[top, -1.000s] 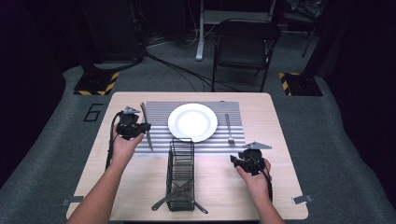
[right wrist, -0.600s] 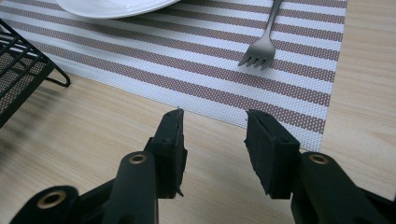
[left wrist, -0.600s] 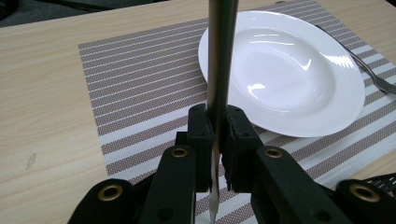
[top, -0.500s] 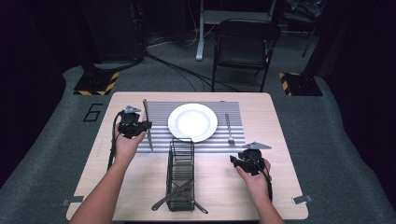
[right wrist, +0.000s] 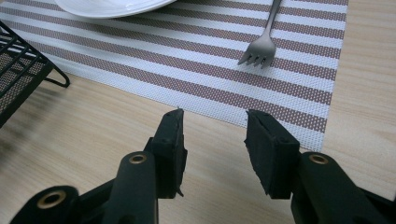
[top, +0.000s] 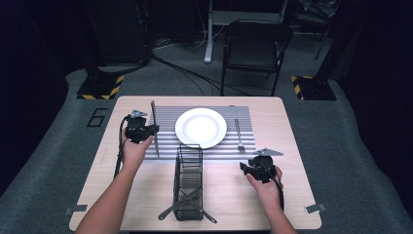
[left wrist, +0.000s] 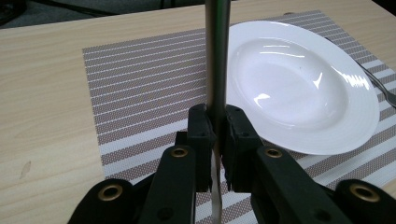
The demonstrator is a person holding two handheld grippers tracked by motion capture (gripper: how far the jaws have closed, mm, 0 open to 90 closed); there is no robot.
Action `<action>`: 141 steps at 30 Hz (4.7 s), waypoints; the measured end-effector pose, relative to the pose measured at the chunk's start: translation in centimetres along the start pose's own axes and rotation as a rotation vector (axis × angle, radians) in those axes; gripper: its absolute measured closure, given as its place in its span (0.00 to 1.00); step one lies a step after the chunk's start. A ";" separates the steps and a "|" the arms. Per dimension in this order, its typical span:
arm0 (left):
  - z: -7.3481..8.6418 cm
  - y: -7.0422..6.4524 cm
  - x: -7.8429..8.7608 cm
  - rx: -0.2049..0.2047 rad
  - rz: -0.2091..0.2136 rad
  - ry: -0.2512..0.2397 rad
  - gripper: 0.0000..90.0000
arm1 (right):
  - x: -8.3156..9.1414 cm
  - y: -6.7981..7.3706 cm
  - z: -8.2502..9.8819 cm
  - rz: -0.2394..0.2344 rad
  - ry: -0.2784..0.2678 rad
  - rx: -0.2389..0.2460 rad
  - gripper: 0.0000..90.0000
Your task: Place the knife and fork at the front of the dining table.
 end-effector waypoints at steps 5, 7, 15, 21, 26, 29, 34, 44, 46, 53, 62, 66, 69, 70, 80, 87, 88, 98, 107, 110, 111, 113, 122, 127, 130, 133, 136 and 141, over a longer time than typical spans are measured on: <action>0.0 0.1 -0.5 0.022 0.001 -0.023 0.92 | 0.0 0.0 -0.1 0.001 -0.005 0.000 0.63; 0.0 0.1 -0.6 0.034 0.005 -0.030 0.92 | 0.0 0.0 -0.1 0.004 -0.006 -0.003 0.63; 0.1 0.7 -1.1 0.069 0.001 -0.049 0.92 | 0.0 -0.2 -0.1 0.002 -0.009 -0.009 0.63; 0.0 0.9 -1.6 0.095 -0.004 -0.052 0.92 | 0.0 -0.2 -0.1 0.002 -0.009 -0.010 0.63; -0.3 0.6 -2.6 0.100 -0.013 -0.060 0.92 | 0.0 -0.3 -0.1 0.003 -0.010 -0.006 0.63; -0.3 0.7 -2.9 0.107 -0.014 -0.059 0.92 | 0.0 -0.3 -0.1 0.004 -0.007 -0.012 0.63; 0.1 0.8 -4.1 0.115 -0.032 -0.032 0.92 | -0.1 -0.3 -0.1 0.004 -0.006 -0.009 0.63; 0.4 0.8 -5.3 0.118 -0.080 -0.005 0.92 | -0.1 -0.3 -0.2 -0.003 -0.011 -0.009 0.63; 0.6 1.0 -5.8 0.137 -0.099 0.006 0.92 | -0.2 -0.3 -0.2 -0.005 -0.009 -0.012 0.63; 1.0 1.4 -6.8 0.203 -0.132 0.015 0.92 | -0.1 -0.2 -0.2 -0.003 -0.015 -0.007 0.63; 1.6 2.6 -8.5 0.278 -0.182 0.059 0.92 | 0.1 -0.4 -0.2 -0.004 -0.018 -0.016 0.63; 1.1 2.5 -9.0 0.290 -0.184 0.040 0.92 | 0.1 -0.3 -0.2 -0.009 -0.020 -0.022 0.63; 1.1 2.6 -9.3 0.304 -0.191 0.034 0.92 | 0.1 -0.3 -0.1 -0.006 -0.018 -0.023 0.64; 1.5 2.8 -9.7 0.322 -0.207 0.060 0.92 | 0.0 -0.3 -0.1 -0.006 -0.018 -0.018 0.63; 2.1 2.9 -11.3 0.339 -0.227 0.110 0.92 | -0.1 -0.2 0.1 -0.011 -0.011 -0.022 0.64; 2.1 2.9 -11.8 0.331 -0.224 0.113 0.92 | -0.1 -0.2 0.2 -0.017 -0.012 -0.018 0.64; 2.2 2.9 -11.8 0.343 -0.220 0.114 0.92 | -0.1 -0.2 0.2 -0.017 -0.011 -0.023 0.64; 2.2 3.0 -11.9 0.345 -0.212 0.112 0.91 | -0.2 0.0 0.2 -0.019 -0.009 -0.021 0.63; 2.2 3.0 -11.8 0.350 -0.207 0.113 0.91 | -0.2 0.1 0.2 -0.018 -0.009 -0.016 0.64; 2.2 3.1 -11.8 0.340 -0.202 0.115 0.91 | -0.2 0.1 0.2 -0.021 -0.011 -0.016 0.64; 2.2 3.1 -11.8 0.340 -0.202 0.115 0.91 | -0.2 0.1 0.2 -0.021 -0.011 -0.016 0.64; 2.3 3.1 -11.8 0.349 -0.199 0.116 0.91 | -0.3 0.1 0.2 -0.022 -0.009 -0.015 0.63; 2.3 3.3 -11.7 0.348 -0.201 0.110 0.90 | -0.4 0.3 0.3 -0.023 -0.003 -0.011 0.63; 2.3 3.4 -11.6 0.352 -0.204 0.110 0.88 | -0.4 0.3 0.2 -0.025 -0.006 -0.010 0.63; 2.3 3.6 -11.5 0.353 -0.197 0.105 0.86 | -0.4 0.3 0.2 -0.025 -0.005 -0.010 0.63; 2.2 3.7 -11.4 0.357 -0.187 0.095 0.81 | -0.4 0.3 0.2 -0.025 -0.004 -0.007 0.63; 1.7 3.9 -10.7 0.354 -0.178 0.086 0.78 | -0.4 0.3 0.2 -0.025 -0.007 -0.010 0.63; 1.5 4.2 -9.8 0.353 -0.165 0.094 0.72 | -0.5 0.4 0.1 -0.020 -0.013 -0.002 0.63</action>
Point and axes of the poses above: each handheld gripper's, and its own axes: x roughly backward along the jaws, z roughly out of its underside, y roughly to its left, the point moved 8 cm from there along -x, roughly forward along the jaws
